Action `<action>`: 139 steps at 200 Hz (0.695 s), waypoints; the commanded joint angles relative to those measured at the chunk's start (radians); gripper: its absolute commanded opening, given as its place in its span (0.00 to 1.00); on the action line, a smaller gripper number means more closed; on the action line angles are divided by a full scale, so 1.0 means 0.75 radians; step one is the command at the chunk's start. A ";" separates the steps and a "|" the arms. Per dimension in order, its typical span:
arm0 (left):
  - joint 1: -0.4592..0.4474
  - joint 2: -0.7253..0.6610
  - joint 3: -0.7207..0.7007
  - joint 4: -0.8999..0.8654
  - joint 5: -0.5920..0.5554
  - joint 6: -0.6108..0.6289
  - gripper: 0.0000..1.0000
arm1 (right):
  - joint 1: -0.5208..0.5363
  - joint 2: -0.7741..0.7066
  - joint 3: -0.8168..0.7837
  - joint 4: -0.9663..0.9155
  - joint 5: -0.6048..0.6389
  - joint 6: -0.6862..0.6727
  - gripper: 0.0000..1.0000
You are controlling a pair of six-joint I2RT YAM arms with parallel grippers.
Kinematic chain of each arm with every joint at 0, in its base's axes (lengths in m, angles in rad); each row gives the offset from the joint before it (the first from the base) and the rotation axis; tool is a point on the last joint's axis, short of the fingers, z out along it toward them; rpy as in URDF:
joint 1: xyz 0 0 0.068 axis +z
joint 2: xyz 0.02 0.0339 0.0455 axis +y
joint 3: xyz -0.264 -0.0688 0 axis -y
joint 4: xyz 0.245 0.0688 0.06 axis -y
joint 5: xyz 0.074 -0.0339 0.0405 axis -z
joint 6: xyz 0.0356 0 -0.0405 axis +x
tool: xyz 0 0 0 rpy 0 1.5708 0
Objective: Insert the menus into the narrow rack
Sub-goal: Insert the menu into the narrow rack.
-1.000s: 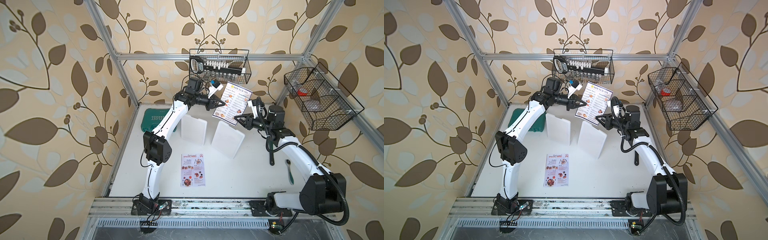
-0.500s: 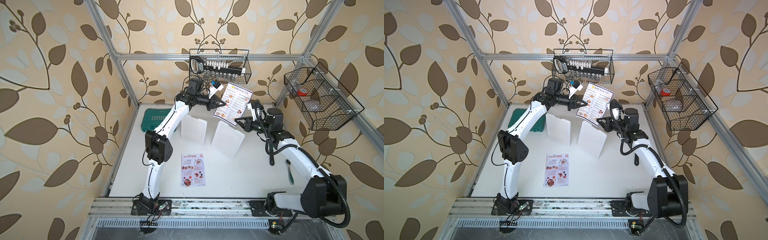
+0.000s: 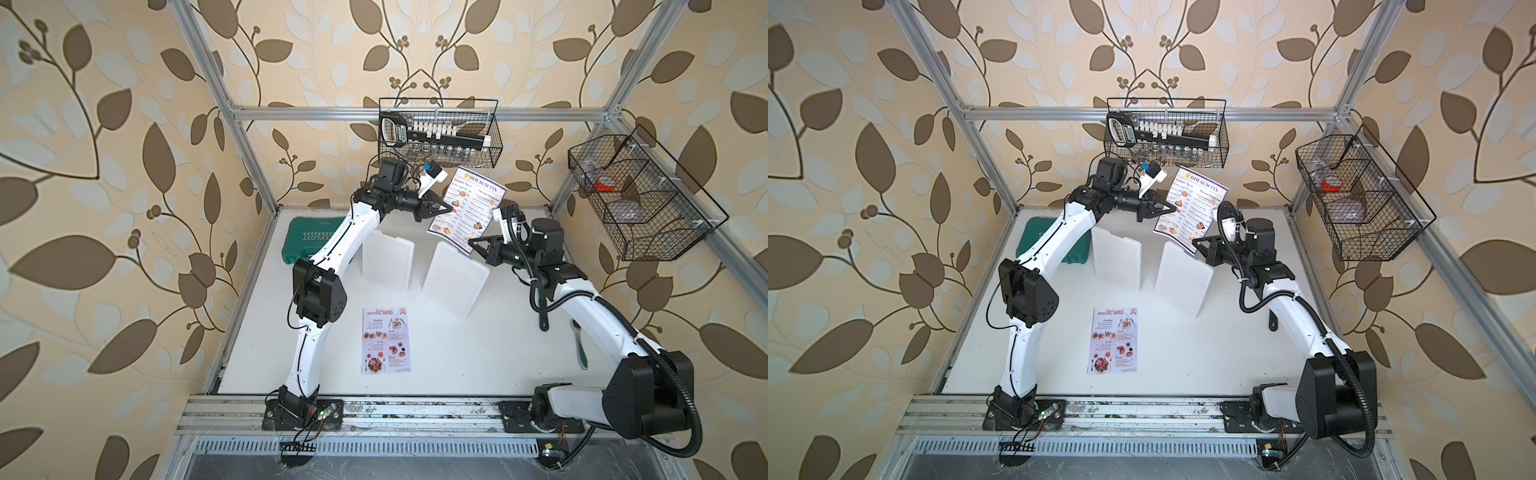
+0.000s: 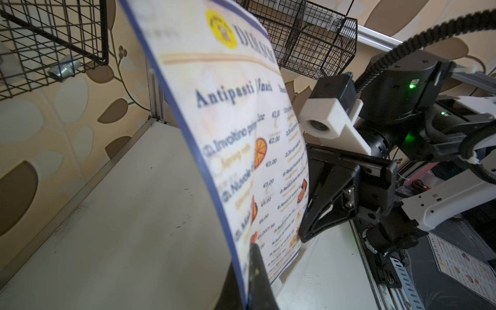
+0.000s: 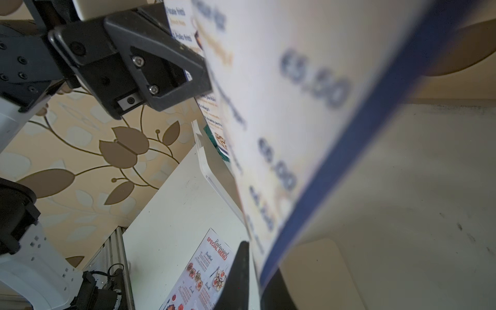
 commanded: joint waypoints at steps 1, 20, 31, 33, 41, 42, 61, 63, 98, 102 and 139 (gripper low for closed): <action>0.014 -0.014 0.011 0.043 0.042 0.004 0.00 | 0.015 -0.026 -0.036 0.008 0.020 0.012 0.11; 0.014 -0.013 0.010 0.043 0.044 0.004 0.00 | 0.021 -0.029 -0.037 0.003 0.028 0.013 0.10; 0.014 -0.012 0.009 0.040 0.047 0.006 0.00 | 0.025 -0.033 -0.041 0.000 0.034 0.012 0.10; 0.014 -0.012 0.009 0.040 0.048 0.006 0.00 | 0.025 -0.034 -0.042 0.000 0.035 0.012 0.09; 0.014 -0.014 0.009 0.038 0.048 0.004 0.00 | 0.025 -0.035 -0.047 0.001 0.037 0.013 0.09; 0.014 -0.014 0.009 0.038 0.048 0.004 0.00 | 0.025 -0.036 -0.047 0.001 0.037 0.013 0.09; 0.014 -0.014 0.007 0.037 0.052 0.006 0.00 | 0.027 -0.040 -0.055 0.002 0.037 0.015 0.08; 0.014 -0.014 0.007 0.037 0.052 0.007 0.00 | 0.028 -0.040 -0.055 0.002 0.037 0.014 0.08; 0.014 -0.018 -0.008 0.023 0.060 0.018 0.00 | 0.031 -0.050 -0.064 -0.007 0.043 0.010 0.06; 0.014 -0.018 -0.010 0.022 0.060 0.020 0.00 | 0.031 -0.052 -0.067 -0.007 0.042 0.010 0.06; 0.014 -0.029 -0.029 -0.007 0.079 0.055 0.00 | 0.032 -0.049 -0.065 -0.015 0.066 0.000 0.13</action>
